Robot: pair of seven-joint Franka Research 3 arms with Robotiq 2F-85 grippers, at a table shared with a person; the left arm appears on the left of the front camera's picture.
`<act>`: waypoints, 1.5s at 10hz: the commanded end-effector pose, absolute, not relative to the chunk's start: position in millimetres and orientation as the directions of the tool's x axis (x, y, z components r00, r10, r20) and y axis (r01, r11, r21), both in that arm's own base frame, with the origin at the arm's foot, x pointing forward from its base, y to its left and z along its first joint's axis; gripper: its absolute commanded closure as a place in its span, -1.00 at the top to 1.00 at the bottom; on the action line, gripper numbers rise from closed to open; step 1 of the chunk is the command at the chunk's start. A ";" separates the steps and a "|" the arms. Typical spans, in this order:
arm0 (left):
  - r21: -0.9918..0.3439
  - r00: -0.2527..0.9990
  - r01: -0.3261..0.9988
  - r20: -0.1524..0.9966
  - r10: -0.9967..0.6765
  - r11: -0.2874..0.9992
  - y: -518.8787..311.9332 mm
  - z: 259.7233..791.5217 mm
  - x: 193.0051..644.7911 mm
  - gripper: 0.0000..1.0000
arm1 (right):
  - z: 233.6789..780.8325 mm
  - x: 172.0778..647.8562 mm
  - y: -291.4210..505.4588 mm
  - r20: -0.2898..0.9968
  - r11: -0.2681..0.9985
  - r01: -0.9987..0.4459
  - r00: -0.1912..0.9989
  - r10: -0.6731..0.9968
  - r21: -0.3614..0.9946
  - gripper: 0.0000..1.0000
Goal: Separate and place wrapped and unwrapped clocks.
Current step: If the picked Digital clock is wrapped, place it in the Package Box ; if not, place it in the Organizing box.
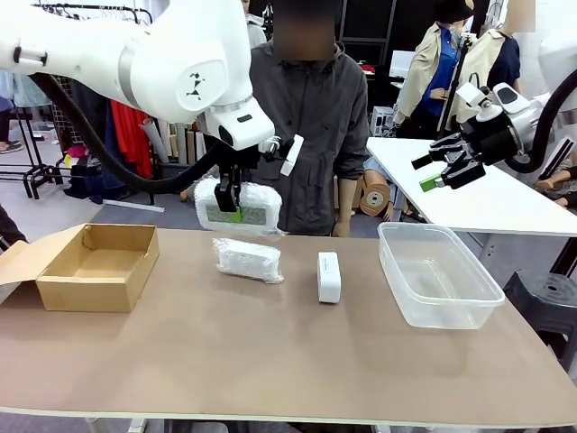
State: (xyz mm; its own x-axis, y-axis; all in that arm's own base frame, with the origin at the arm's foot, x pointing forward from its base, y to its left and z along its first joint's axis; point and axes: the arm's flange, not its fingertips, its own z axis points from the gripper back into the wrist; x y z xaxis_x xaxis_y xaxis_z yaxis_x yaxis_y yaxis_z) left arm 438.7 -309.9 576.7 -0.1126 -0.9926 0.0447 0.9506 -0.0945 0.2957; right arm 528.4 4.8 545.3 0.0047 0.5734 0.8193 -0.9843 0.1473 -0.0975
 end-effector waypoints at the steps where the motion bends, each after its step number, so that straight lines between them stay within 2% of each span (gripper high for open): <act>1: 0.286 0.165 0.940 0.096 -0.982 0.186 -270.5 595.8 429.8 -1.00 | 546.8 526.6 5.8 0.820 0.145 -0.984 0.001 0.572 -0.100 1.00; 4: 0.317 0.493 0.798 0.145 -0.858 0.512 -214.4 612.0 419.6 -1.00 | 546.8 526.6 5.8 0.820 0.145 -0.984 0.001 0.572 -0.100 1.00; 5: 0.319 0.559 0.751 0.158 -0.814 0.578 -186.2 612.3 413.2 -1.00 | 546.8 526.6 5.8 0.820 0.145 -0.984 0.001 0.572 -0.100 1.00; 7: 0.266 0.746 0.585 0.193 -0.637 0.766 -134.9 603.5 410.9 -1.00 | 546.8 526.6 5.8 0.820 0.145 -0.984 0.001 0.572 -0.100 1.00; 8: 0.277 0.823 0.490 0.166 -0.543 0.827 -113.2 599.9 411.6 -1.00 | 546.8 526.6 5.8 0.820 0.145 -0.984 0.001 0.572 -0.100 1.00; 10: 0.311 0.869 0.420 0.134 -0.477 0.853 -89.5 597.5 414.5 -1.00 | 546.8 526.6 5.8 0.820 0.145 -0.984 0.001 0.572 -0.100 1.00; 15: 0.278 0.851 0.450 0.154 -0.502 0.849 -83.9 595.3 417.3 -1.00 | 546.8 526.6 5.8 0.820 0.145 -0.984 0.001 0.572 -0.100 1.00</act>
State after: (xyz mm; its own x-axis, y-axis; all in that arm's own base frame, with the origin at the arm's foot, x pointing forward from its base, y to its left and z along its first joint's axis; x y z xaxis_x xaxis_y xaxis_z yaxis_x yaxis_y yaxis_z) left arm 417.5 -87.8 592.4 0.8510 -0.5046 0.1452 0.4521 0.8448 0.2864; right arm 528.2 4.7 545.1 0.0052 0.5735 0.8192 -0.9843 0.1473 -0.0969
